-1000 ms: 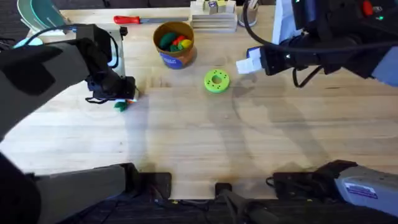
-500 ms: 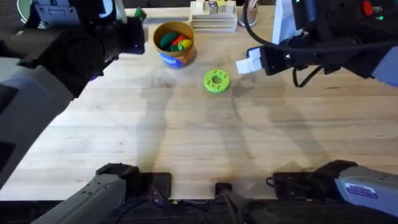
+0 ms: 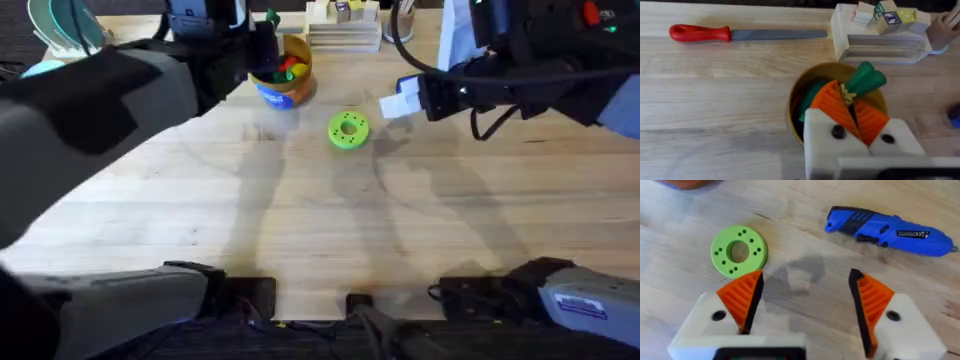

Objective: Pick up the gripper from the table and insert it into the empty holder that is missing its gripper. Then pick up a screw, insert it into the mounting hole, and use the screwdriver to tighten it. Finally, clean up the table by picking up the vegetable and placing it into the bucket.

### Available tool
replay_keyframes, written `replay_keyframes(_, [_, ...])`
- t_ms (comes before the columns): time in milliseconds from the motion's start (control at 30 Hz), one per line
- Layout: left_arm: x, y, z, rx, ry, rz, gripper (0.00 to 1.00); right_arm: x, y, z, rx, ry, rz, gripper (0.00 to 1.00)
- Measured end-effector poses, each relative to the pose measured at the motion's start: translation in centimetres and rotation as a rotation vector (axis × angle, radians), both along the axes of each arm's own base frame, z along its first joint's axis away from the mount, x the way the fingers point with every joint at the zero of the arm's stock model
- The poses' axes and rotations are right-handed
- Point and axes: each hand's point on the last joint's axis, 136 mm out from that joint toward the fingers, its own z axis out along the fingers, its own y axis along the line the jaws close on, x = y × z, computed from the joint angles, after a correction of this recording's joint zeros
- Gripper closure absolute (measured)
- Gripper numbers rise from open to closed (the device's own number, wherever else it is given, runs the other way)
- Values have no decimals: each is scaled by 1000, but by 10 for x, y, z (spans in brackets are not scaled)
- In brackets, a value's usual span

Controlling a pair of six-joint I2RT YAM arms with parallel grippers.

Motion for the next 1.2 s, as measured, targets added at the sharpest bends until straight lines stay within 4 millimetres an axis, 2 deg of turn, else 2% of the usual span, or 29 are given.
replay_keyframes(67, [3,-2,-11,-2,18,-3,970,0,0,0,1,-2,0,10])
replay_keyframes(100, [5,-3,-14,-4,23,-4,900,1,0,0,1,-3,0,10])
replay_keyframes(167, [6,-4,-16,-9,25,-3,679,1,0,0,1,-3,0,10])
replay_keyframes(267, [7,-4,-14,-15,16,0,263,0,0,0,1,-2,0,10])
replay_keyframes(333, [7,-4,-14,-18,16,0,73,0,0,0,1,-2,0,10])
replay_keyframes(367, [7,-4,-14,-20,16,0,24,0,0,0,0,-1,0,10])
replay_keyframes(567, [5,-5,-6,3,-3,-23,9,-6,-2,-1,-11,29,0,10])
replay_keyframes(700, [-9,-4,27,58,-63,-65,9,-14,-6,11,-30,76,1,10])
replay_keyframes(833, [-41,-1,65,110,-115,-107,9,-28,-11,40,-43,113,2,11])
replay_keyframes(900, [-59,2,78,125,-120,-117,9,-36,-14,60,-39,104,2,10])
replay_keyframes(1067, [-114,14,94,149,-88,-132,9,-51,-20,113,0,7,2,10])
replay_keyframes(1200, [-152,22,102,156,-80,-136,9,-63,-25,135,27,-61,2,10])
